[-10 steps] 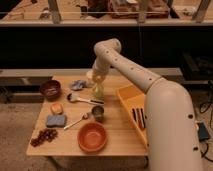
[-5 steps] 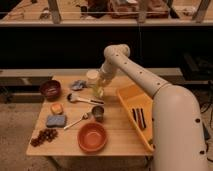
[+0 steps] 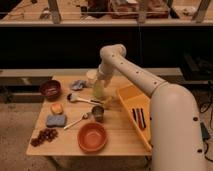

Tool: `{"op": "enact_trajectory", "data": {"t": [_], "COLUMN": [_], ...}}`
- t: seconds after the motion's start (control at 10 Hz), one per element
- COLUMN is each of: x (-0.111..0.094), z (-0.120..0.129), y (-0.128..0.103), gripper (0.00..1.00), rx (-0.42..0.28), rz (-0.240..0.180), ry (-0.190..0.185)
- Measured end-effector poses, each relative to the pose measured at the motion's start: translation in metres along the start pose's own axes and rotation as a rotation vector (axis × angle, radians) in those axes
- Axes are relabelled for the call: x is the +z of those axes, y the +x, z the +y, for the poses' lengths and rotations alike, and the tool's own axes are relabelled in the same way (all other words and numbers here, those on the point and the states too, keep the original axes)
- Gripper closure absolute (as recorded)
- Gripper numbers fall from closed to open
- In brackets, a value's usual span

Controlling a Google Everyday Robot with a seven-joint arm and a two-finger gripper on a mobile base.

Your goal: Place banana in plastic cup

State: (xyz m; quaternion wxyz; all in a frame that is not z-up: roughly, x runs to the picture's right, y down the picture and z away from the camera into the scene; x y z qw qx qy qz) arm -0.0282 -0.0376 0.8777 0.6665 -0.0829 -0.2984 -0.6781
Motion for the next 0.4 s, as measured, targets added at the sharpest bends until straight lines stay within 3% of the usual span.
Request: {"op": "enact_trajectory", "data": {"t": [0.4], "x": [-0.0015], "z": [0.0006], "y": [0.0012], "gripper": [0.50], "rx": [0.006], "rz": [0.009], "ry": [-0.006]}}
